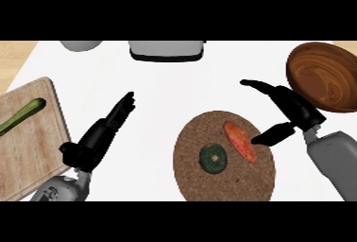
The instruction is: Pick the sweet potato from the placemat and place it in the bowl
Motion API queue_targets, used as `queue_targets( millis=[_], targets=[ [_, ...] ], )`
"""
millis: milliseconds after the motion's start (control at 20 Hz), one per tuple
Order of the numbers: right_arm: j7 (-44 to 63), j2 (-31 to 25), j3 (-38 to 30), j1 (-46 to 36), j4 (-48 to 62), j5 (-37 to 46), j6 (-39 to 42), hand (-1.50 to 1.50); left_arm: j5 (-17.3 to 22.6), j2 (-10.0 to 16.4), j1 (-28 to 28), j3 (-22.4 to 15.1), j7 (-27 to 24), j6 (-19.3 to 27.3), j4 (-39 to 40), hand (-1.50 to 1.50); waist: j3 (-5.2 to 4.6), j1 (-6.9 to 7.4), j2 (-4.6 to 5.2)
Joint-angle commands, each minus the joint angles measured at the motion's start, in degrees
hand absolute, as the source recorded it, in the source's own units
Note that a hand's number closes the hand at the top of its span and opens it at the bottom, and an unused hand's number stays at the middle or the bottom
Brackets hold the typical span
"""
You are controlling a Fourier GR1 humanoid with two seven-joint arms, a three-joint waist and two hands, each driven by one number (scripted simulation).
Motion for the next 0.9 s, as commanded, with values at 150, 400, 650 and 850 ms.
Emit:
queue_targets(
  millis=[150, 400, 650, 850],
  targets=[
    [18.3, -3.4, 8.5, -11.3, 0.3, -0.8, 23.6, -1.50, -0.4, -1.0, -0.3, -0.6, 1.0, 0.1, 0.1, 0.00, -0.16, 0.98, -0.16],
    [32.9, 0.6, 7.9, -16.6, -0.9, -9.8, 36.4, -1.50, -1.2, -1.3, 0.1, -0.1, 0.3, 0.1, 0.7, 0.00, -0.02, -0.33, -0.30],
    [42.1, 3.9, 5.3, -16.6, 0.0, -13.5, 40.4, -1.50, -0.6, -0.5, 2.0, 2.5, -0.1, -1.9, -0.3, 0.00, 0.09, -0.57, -0.20],
    [43.8, 5.9, 4.5, -18.5, 3.4, -12.4, 42.0, -1.50, -3.9, -4.5, 1.1, -0.2, 1.9, 0.6, -2.0, 0.00, 0.12, -0.54, -0.07]
  ],
)
